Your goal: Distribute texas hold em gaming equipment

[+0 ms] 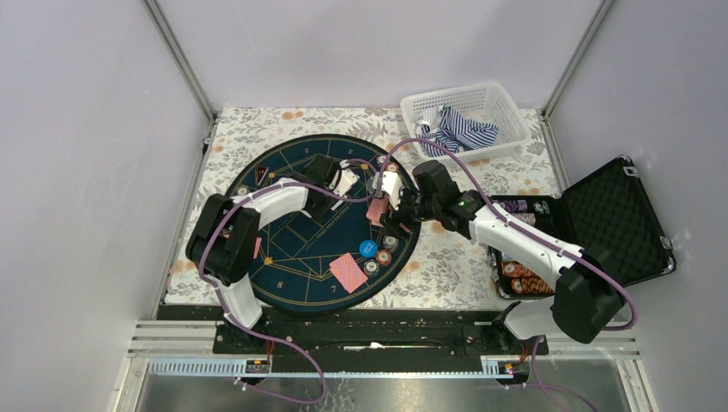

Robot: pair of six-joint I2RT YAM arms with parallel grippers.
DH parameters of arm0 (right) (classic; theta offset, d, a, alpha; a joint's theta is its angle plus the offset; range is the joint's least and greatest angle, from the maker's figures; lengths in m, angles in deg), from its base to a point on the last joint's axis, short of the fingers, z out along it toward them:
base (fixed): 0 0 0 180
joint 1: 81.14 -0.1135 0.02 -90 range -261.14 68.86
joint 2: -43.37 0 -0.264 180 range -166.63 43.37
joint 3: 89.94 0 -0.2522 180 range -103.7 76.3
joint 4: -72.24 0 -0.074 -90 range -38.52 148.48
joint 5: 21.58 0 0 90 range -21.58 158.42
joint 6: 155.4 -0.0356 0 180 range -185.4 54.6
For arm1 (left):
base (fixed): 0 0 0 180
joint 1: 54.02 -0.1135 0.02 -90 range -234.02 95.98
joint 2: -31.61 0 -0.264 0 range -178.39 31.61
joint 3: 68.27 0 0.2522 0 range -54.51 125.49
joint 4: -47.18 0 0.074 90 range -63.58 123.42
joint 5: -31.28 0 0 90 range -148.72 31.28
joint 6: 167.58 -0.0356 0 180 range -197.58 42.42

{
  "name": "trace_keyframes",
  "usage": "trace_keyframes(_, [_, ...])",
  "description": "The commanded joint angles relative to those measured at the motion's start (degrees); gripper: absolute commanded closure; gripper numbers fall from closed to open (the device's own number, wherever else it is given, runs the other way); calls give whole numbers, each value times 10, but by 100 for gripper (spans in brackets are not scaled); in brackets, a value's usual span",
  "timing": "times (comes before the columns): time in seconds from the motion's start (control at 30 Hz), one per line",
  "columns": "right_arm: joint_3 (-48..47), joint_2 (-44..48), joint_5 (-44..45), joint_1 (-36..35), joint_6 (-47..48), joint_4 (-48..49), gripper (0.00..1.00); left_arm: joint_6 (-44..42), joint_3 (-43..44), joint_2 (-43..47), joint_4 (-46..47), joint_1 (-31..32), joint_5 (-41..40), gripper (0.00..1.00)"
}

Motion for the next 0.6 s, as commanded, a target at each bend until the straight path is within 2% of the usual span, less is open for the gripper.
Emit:
trace_keyframes(0.0, [-11,9,-10,-7,2,27,100,1,-4,-3,15,9,18,100])
trace_keyframes(0.3, [-10,9,-10,-7,2,27,100,1,-12,-10,29,20,13,100])
trace_keyframes(0.47, [-10,10,-10,-8,2,26,100,5,-5,-9,22,20,29,90])
trace_keyframes(0.57, [-10,10,-11,-7,2,26,100,10,-5,-7,24,20,40,87])
